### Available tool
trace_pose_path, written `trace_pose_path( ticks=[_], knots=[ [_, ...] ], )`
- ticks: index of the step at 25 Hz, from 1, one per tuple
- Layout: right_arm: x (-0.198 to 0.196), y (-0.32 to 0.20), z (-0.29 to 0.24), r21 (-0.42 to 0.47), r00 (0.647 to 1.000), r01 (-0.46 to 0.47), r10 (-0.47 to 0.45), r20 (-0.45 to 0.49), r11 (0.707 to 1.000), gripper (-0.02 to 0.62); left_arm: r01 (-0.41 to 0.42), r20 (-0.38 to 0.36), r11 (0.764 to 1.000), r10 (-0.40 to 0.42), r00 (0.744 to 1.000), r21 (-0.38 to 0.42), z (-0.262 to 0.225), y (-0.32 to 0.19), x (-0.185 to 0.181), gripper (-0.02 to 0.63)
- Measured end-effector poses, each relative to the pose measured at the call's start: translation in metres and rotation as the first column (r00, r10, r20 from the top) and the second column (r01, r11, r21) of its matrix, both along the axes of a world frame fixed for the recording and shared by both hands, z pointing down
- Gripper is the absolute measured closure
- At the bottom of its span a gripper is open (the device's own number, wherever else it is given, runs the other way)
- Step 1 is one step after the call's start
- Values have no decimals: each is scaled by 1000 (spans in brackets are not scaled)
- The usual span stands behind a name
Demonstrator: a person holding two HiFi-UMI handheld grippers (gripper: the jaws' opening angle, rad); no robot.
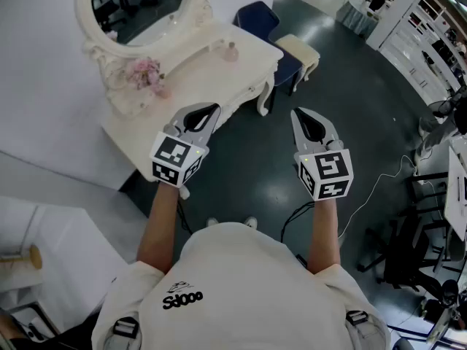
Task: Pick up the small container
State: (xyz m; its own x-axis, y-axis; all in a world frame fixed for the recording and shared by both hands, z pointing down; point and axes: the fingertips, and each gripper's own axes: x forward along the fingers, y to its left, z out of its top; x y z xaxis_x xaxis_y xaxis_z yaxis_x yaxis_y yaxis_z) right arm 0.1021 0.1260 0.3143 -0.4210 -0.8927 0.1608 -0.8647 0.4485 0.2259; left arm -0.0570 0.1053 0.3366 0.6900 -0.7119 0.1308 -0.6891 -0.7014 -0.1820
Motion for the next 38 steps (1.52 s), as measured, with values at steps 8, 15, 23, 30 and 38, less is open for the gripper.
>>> trace_pose_path(
  ticks=[8, 15, 23, 30, 38],
  knots=[
    [2, -11, -3, 9, 1000, 22, -22, -10, 1000, 594, 18, -8, 1000, -18, 1000, -6, -1, -11, 4, 586],
    [19, -17, -1, 24, 1000, 25, -25, -8, 999, 592, 53, -1, 998, -53, 999, -19, 0, -14, 14, 586],
    [48, -21, 20, -7, 998, 55, -55, 7, 998, 594, 95, -10, 994, -95, 995, -56, 20, -15, 43, 586],
    [70, -49, 37, -51, 995, 46, -41, 93, 998, 594, 102, -2, 993, -103, 995, -66, 33, -36, 59, 586],
    [70, -120, 46, -81, 990, 47, -36, 135, 996, 594, 101, -19, 991, -102, 995, -84, 46, -107, 58, 586]
  ],
)
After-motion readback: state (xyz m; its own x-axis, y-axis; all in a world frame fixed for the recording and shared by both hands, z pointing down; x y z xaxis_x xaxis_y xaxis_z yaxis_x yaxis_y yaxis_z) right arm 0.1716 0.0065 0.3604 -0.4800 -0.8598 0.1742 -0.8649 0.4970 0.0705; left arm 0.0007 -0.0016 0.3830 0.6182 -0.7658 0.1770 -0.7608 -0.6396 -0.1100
